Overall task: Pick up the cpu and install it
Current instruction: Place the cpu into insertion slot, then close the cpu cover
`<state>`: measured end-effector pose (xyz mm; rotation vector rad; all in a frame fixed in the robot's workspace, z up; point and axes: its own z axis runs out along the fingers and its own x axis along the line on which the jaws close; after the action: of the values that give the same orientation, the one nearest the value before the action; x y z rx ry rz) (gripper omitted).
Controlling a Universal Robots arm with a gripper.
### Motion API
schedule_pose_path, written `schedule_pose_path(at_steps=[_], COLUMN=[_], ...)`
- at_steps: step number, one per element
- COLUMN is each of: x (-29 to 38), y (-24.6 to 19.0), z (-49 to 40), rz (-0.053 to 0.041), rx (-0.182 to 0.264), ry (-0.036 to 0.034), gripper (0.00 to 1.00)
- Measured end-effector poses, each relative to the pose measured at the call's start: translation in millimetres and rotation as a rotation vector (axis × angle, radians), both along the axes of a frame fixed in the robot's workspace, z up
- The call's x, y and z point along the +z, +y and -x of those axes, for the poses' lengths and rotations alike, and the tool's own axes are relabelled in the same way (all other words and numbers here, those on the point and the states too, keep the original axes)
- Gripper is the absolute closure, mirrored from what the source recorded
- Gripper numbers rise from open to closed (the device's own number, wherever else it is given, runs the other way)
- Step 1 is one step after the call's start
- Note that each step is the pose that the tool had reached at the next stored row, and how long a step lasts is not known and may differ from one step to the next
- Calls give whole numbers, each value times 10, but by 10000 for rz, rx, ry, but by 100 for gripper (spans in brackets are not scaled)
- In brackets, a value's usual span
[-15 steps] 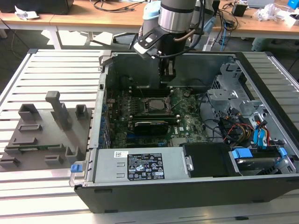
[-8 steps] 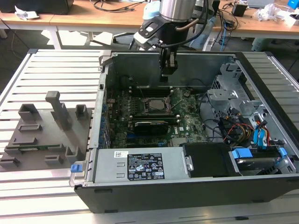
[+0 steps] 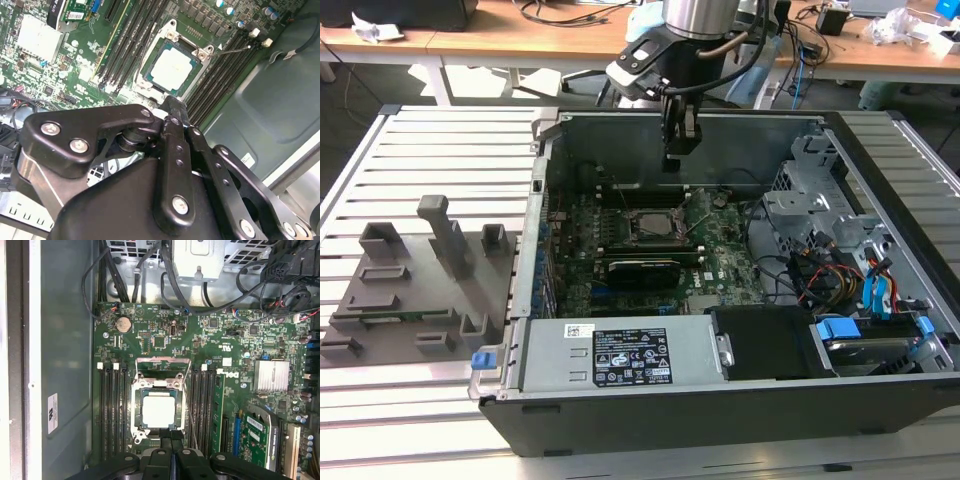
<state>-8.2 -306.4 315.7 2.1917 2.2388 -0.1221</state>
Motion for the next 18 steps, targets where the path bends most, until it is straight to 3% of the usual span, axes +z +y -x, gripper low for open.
schedule_pose_path(at_steps=[11,12,13,14,15,18], x=[3,2,2,1,1,1], y=[0,-1,-1,-2,-2,-2], z=[0,-1,-1,-2,-18,-212], rz=[-8,-173,-394,-544,-545,-546], rx=[0,1,0,0,1,1], ry=[2,1,1,0,1,35], gripper=[89,89,89,89,89,89])
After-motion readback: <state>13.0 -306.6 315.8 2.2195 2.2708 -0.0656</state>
